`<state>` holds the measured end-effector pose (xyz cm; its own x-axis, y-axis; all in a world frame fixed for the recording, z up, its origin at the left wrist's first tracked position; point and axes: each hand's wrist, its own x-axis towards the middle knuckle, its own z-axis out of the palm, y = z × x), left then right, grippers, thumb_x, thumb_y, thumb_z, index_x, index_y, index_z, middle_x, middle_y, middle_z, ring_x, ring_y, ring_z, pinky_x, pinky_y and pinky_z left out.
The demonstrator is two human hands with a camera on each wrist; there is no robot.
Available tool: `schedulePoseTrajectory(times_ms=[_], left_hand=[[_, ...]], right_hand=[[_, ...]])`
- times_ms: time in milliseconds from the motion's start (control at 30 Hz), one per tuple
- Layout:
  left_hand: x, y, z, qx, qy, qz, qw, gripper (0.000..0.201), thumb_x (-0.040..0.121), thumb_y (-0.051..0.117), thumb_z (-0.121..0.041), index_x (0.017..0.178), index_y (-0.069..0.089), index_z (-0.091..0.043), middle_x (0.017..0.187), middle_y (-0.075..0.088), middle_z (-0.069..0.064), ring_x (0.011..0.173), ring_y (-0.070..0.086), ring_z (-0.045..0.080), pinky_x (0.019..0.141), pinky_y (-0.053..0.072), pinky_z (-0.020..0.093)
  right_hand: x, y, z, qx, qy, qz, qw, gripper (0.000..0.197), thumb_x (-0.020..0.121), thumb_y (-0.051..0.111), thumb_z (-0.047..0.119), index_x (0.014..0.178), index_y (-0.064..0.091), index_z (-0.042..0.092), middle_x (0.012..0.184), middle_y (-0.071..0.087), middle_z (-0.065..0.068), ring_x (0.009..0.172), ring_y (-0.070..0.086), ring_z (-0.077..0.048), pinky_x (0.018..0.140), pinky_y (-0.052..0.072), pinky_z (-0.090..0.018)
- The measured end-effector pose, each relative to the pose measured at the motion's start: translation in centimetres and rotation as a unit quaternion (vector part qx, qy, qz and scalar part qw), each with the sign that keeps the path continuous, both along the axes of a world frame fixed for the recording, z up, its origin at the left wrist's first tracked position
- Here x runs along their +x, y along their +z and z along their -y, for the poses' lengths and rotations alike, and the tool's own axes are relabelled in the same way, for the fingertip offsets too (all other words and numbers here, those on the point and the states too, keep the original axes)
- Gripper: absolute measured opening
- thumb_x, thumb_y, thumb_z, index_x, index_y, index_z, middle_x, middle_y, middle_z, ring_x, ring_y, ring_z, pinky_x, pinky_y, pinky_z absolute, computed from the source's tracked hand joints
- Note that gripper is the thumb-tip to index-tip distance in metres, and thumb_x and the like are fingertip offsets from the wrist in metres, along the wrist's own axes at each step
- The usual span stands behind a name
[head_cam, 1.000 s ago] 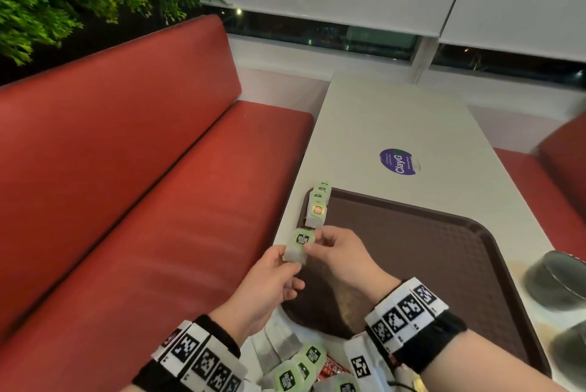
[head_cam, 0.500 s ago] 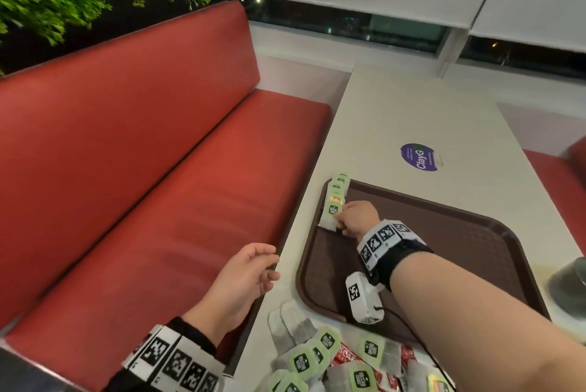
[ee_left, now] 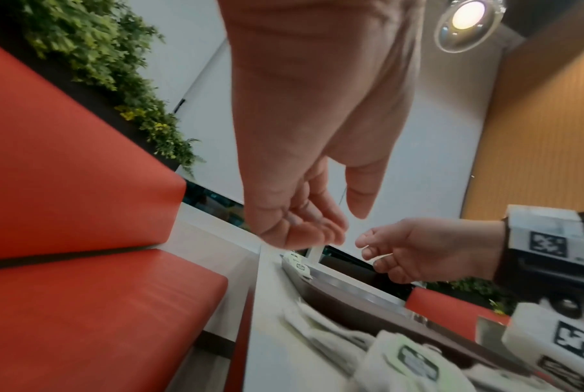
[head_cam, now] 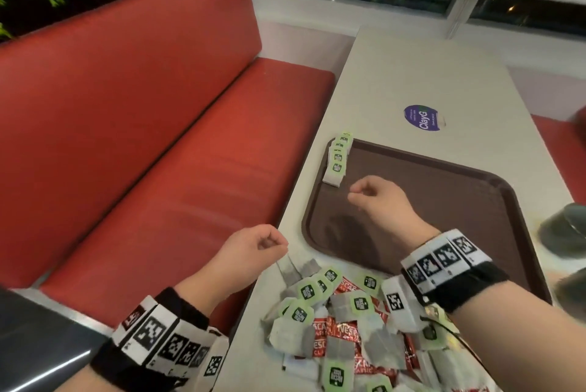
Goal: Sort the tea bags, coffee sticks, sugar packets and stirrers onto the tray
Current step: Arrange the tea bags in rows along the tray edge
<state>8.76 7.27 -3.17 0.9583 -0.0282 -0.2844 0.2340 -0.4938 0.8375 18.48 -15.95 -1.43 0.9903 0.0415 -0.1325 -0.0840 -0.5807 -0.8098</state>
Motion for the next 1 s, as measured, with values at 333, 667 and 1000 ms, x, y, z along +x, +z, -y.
schedulePoseTrajectory(times_ms=[333, 667, 1000], left_hand=[[-3.1, 0.1, 3.2, 0.235, -0.147, -0.052, 0.960, 0.039, 0.075, 0.074, -0.038, 0.108, 0.058, -0.024, 0.098, 0.058, -0.006, 0.085, 0.054, 0.011, 0.070, 0.045, 0.025], [-5.0, -1.1, 4.2, 0.234, -0.121, -0.029, 0.964, 0.041, 0.080, 0.071, -0.031, 0.115, 0.053, -0.019, 0.100, 0.049, -0.004, 0.084, 0.050, 0.014, 0.061, 0.041, 0.021], [-5.3, -1.1, 4.4, 0.197, -0.119, -0.007, 0.973, 0.054, 0.080, 0.069, -0.038, 0.127, 0.046, -0.026, 0.109, 0.049, -0.007, 0.093, 0.048, 0.010, 0.065, 0.037, 0.016]], right_hand=[[-10.1, -1.5, -3.4, -0.372, 0.230, -0.037, 0.898, 0.044, 0.084, 0.055, 0.052, 0.114, 0.058, 0.021, 0.116, 0.059, -0.001, 0.110, 0.049, -0.024, 0.090, 0.041, -0.039], [-11.7, -1.2, -5.2, -0.392, 0.193, -0.016, 0.899, 0.038, 0.085, 0.058, 0.044, 0.114, 0.053, 0.020, 0.114, 0.058, -0.001, 0.111, 0.047, -0.025, 0.090, 0.033, -0.043], [-11.9, 0.5, -3.2, -0.184, 0.140, -0.055, 0.971, 0.009, 0.079, 0.057, 0.017, 0.077, 0.053, 0.025, 0.076, 0.057, 0.007, 0.077, 0.055, -0.017, 0.075, 0.043, -0.031]])
